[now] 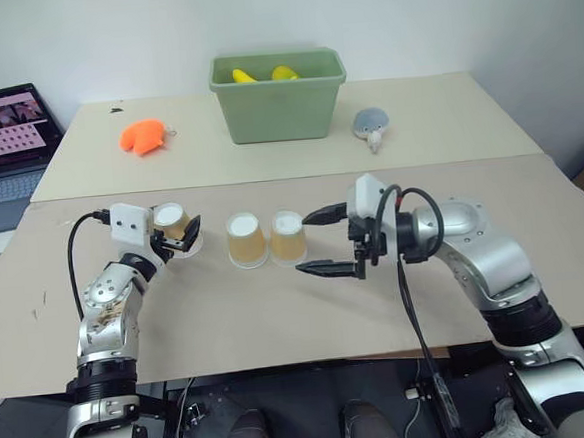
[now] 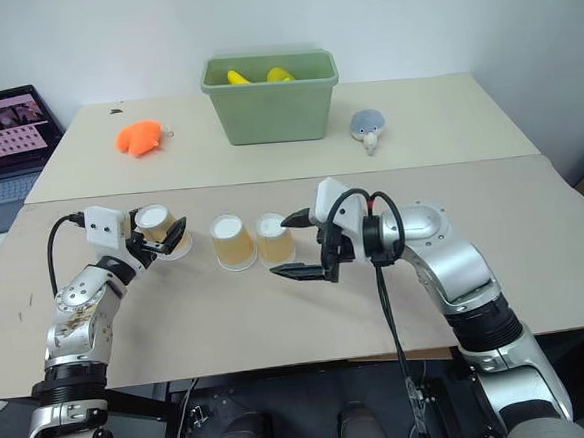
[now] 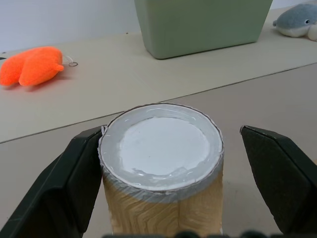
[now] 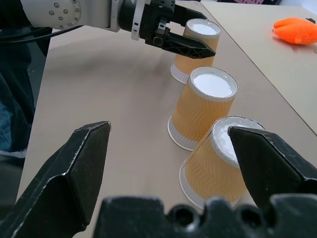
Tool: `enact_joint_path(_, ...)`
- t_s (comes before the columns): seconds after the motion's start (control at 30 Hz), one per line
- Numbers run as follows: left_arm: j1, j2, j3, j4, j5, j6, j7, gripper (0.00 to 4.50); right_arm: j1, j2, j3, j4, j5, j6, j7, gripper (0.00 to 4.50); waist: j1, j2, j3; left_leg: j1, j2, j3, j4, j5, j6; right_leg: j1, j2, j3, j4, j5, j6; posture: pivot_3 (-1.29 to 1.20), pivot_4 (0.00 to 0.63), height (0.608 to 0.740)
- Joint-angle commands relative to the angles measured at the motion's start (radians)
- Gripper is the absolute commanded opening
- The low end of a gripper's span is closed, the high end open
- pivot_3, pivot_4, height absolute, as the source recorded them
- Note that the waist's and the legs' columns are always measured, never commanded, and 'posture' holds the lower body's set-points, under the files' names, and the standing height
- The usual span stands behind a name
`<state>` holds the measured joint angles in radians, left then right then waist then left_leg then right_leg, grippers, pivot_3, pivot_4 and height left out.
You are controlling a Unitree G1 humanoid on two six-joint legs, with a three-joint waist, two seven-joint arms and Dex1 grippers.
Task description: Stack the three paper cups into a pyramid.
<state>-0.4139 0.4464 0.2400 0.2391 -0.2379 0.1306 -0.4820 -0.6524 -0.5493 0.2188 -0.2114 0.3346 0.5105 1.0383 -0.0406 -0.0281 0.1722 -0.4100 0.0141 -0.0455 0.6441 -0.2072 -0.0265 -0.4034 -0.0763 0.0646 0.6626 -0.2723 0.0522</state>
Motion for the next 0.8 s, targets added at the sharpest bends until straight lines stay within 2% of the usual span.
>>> enact_joint_path(0.03, -0.011, 0.016, 0.017, -0.036, -0.008, -0.026, 0.005, 3.97, -0.023, 0.003, -0.013, -0.013, -0.002, -0.027, -0.004, 4.5, 0.0, 0.0, 0.0, 0.0, 0.0, 0.0, 0.0, 0.0, 0.0, 0.0, 0.0, 0.0, 0.0, 0.0, 0.0, 0.0, 0.15, 0.732)
enact_joint_path(0.1, -0.009, 0.018, 0.018, -0.036, -0.007, -0.024, 0.006, 3.53, -0.023, 0.004, -0.012, -0.011, -0.005, -0.029, -0.006, 4.5, 0.0, 0.0, 0.0, 0.0, 0.0, 0.0, 0.0, 0.0, 0.0, 0.0, 0.0, 0.0, 0.0, 0.0, 0.0, 0.0, 0.15, 0.732)
enact_joint_path(0.13, -0.009, 0.019, 0.018, -0.037, -0.006, -0.024, 0.007, 3.06, -0.023, 0.004, -0.011, -0.01, -0.006, -0.03, -0.007, 4.5, 0.0, 0.0, 0.0, 0.0, 0.0, 0.0, 0.0, 0.0, 0.0, 0.0, 0.0, 0.0, 0.0, 0.0, 0.0, 0.0, 0.15, 0.732)
enact_joint_path(0.17, -0.009, 0.019, 0.018, -0.037, -0.005, -0.023, 0.007, 2.8, -0.023, 0.004, -0.011, -0.009, -0.008, -0.031, -0.007, 4.5, 0.0, 0.0, 0.0, 0.0, 0.0, 0.0, 0.0, 0.0, 0.0, 0.0, 0.0, 0.0, 0.0, 0.0, 0.0, 0.0, 0.15, 0.732)
enact_joint_path(0.23, -0.011, 0.019, 0.016, -0.034, -0.004, -0.022, 0.009, 2.52, -0.024, 0.005, -0.01, -0.004, -0.011, -0.034, -0.007, 4.5, 0.0, 0.0, 0.0, 0.0, 0.0, 0.0, 0.0, 0.0, 0.0, 0.0, 0.0, 0.0, 0.0, 0.0, 0.0, 0.0, 0.15, 0.732)
enact_joint_path(0.57, -0.067, 0.02, 0.015, -0.073, -0.033, 0.001, -0.001, 2.51, -0.023, 0.011, -0.009, 0.004, -0.024, -0.036, -0.012, 4.5, 0.001, 0.0, 0.0, 0.0, 0.0, 0.0, 0.0, 0.0, 0.0, 0.0, 0.0, 0.0, 0.0, 0.0, 0.0, 0.0, 0.15, 0.732)
enact_joint_path(0.73, -0.222, 0.066, 0.007, -0.069, -0.118, 0.096, -0.106, 2.51, -0.028, 0.014, -0.012, 0.032, -0.05, -0.047, -0.033, 4.5, 0.003, -0.001, 0.001, -0.001, 0.0, -0.001, 0.001, 0.0, 0.0, 0.0, 0.0, -0.001, 0.001, 0.0, 0.0, 0.0, 0.15, 0.732)
enact_joint_path(0.8, -0.304, 0.102, -0.01, -0.072, -0.172, 0.151, -0.208, 2.51, -0.026, 0.016, -0.02, 0.042, -0.058, -0.048, -0.048, 4.5, 0.002, -0.001, 0.001, -0.003, -0.001, -0.001, 0.002, 0.0, 0.0, 0.0, 0.0, -0.002, 0.0, 0.0, 0.0, 0.0, 0.15, 0.732)
